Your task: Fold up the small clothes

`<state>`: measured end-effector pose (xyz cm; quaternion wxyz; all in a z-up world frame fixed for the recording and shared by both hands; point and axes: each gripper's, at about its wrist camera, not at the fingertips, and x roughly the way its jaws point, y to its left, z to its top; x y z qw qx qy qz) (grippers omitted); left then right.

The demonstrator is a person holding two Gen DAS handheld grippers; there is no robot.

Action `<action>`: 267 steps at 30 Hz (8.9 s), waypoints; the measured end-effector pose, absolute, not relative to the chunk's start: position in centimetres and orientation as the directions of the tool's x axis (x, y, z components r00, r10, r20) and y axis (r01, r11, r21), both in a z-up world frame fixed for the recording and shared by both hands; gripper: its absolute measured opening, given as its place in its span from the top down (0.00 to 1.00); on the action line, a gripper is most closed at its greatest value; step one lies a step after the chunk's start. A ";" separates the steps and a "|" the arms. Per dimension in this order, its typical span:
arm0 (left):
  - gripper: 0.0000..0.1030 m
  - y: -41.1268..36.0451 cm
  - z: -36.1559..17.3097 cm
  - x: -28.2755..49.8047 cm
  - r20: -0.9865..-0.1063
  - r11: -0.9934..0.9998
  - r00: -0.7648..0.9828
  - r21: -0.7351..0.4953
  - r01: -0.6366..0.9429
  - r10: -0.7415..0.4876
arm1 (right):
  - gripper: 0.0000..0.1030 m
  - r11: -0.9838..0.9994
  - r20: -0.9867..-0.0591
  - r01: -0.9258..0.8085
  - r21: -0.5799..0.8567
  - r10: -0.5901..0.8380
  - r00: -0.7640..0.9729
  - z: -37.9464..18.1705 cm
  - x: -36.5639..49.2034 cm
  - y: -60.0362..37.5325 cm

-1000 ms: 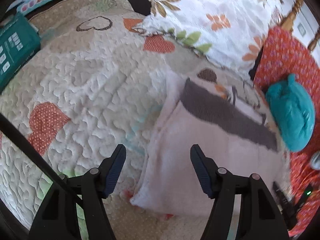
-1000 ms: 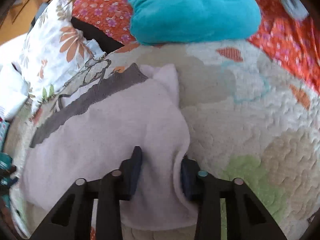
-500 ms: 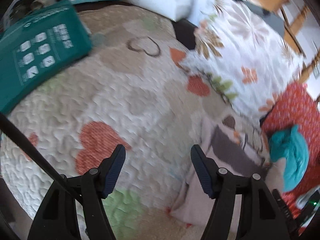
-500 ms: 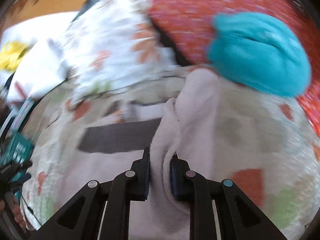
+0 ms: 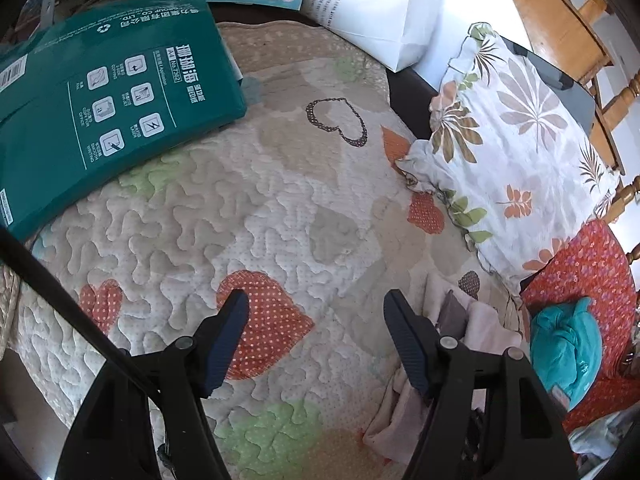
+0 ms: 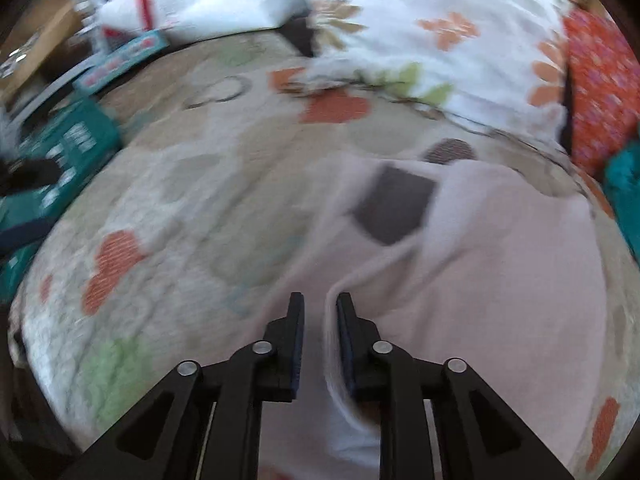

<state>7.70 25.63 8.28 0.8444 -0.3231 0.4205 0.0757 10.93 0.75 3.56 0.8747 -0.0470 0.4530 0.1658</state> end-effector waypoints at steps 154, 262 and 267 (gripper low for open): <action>0.31 15.2 7.4 3.8 -0.784 0.920 0.614 -0.302 -0.249 -0.091 | 0.74 0.894 -0.765 -0.127 0.430 0.436 0.474 6.5 5.2 -14.0; 0.00 -1.9 -0.8 -5.7 -0.848 0.996 0.525 -0.040 0.078 -0.075 | 0.00 0.977 -0.858 0.210 -0.045 -0.146 0.493 0.9 -5.2 -24.2; 0.00 -1.9 -0.4 -5.9 -0.849 0.996 0.523 -0.049 0.077 -0.082 | 0.00 0.978 -0.861 0.203 -0.052 -0.147 0.487 1.2 -5.2 -24.1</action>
